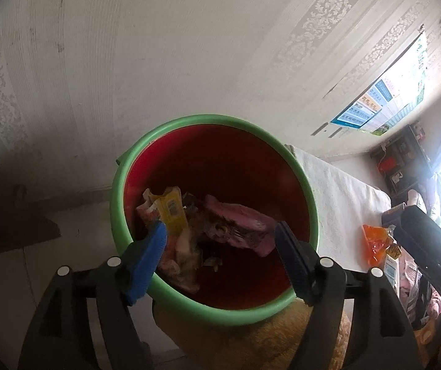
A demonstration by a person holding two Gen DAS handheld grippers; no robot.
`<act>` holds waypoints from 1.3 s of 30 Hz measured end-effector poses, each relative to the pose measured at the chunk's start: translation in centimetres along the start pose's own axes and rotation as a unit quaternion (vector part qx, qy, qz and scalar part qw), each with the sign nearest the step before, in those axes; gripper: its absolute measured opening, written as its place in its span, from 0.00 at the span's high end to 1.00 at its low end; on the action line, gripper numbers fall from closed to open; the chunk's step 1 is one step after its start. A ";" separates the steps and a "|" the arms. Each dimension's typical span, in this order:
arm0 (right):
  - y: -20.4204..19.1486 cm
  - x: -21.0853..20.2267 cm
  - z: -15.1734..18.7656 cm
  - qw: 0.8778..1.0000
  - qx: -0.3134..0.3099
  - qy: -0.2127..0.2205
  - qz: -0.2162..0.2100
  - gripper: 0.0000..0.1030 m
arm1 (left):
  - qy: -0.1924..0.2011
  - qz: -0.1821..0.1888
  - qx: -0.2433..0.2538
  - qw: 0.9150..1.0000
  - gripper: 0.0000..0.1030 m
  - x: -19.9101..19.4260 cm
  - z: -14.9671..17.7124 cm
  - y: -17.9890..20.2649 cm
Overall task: Collect trash
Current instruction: 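Open both grippers over the red bucket to drop both items, then grasp the blue wrapper with the right gripper while the left grasps a yellow wrapper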
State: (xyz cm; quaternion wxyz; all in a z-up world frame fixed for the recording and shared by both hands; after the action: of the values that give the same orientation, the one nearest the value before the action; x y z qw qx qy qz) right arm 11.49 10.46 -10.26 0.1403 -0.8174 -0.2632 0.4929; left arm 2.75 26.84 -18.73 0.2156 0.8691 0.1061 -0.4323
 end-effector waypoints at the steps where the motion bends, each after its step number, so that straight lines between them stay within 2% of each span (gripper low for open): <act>1: 0.3 -0.4 0.0 1.000 0.002 0.002 0.001 0.36 | 0.001 -0.001 0.004 1.000 0.33 -0.2 0.0 0.2; 4: 2.0 -1.9 -0.1 1.000 0.013 0.011 0.007 0.34 | 0.004 0.000 0.022 1.000 0.33 -0.8 -0.2 1.5; 9: 7.5 -5.5 0.6 0.998 0.042 0.033 0.041 0.31 | 0.009 0.011 0.065 0.998 0.33 -1.7 -0.1 5.5; 13: 15.8 -8.9 2.5 0.989 0.080 0.054 0.112 0.29 | 0.004 0.028 0.106 0.994 0.33 -2.0 0.5 9.2; 16: 23.7 -12.0 5.0 0.971 0.142 0.069 0.182 0.29 | -0.001 0.040 0.139 0.990 0.33 -2.1 1.3 12.0; 20: 32.5 -17.4 8.0 0.935 0.245 0.110 0.230 0.29 | -0.013 0.052 0.179 0.982 0.33 -1.9 2.6 15.5; 23: 36.3 -19.2 9.6 0.916 0.297 0.120 0.243 0.29 | -0.026 0.059 0.203 0.977 0.33 -1.5 3.8 17.8; 25: 38.1 -18.8 10.5 0.909 0.331 0.109 0.229 0.29 | -0.036 0.064 0.217 0.973 0.33 -1.3 4.7 19.3; 27: 38.5 -17.8 10.7 0.908 0.348 0.100 0.210 0.29 | -0.043 0.068 0.239 0.968 0.33 -1.3 5.6 21.0; 30: 38.3 -15.9 10.8 0.915 0.346 0.088 0.187 0.31 | -0.045 0.069 0.272 0.959 0.33 -1.6 6.5 23.0; 32: 37.4 -15.1 10.7 0.921 0.339 0.083 0.173 0.55 | -0.048 0.068 0.287 0.954 0.33 -1.7 7.1 23.9; 33: 37.2 -14.5 10.6 0.925 0.333 0.077 0.164 0.61 | -0.052 0.069 0.293 0.952 0.33 -1.6 7.3 24.4; 34: 36.9 -14.2 10.7 0.928 0.327 0.072 0.160 0.75 | -0.056 0.069 0.299 0.950 0.33 -1.5 7.7 25.0; 39: 34.5 -13.9 11.0 0.946 0.292 0.057 0.129 0.82 | -0.070 0.078 0.326 0.940 0.33 -0.8 9.0 27.5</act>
State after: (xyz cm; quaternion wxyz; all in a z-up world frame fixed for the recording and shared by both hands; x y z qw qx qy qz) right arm 6.66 -26.13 -22.22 0.3224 -0.7946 0.0086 0.5144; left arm 6.15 -1.62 -15.10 -0.0395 0.8651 -0.1244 -0.4843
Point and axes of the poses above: each gripper's, at about its wrist camera, not at the fingertips, and x roughly the way its jaws point, y to its right, z to its underside, the point moved 9 cm from there along x, roughly the way its jaws point, and after that the axes turned 15 degrees about x, right-handed, at the moved point
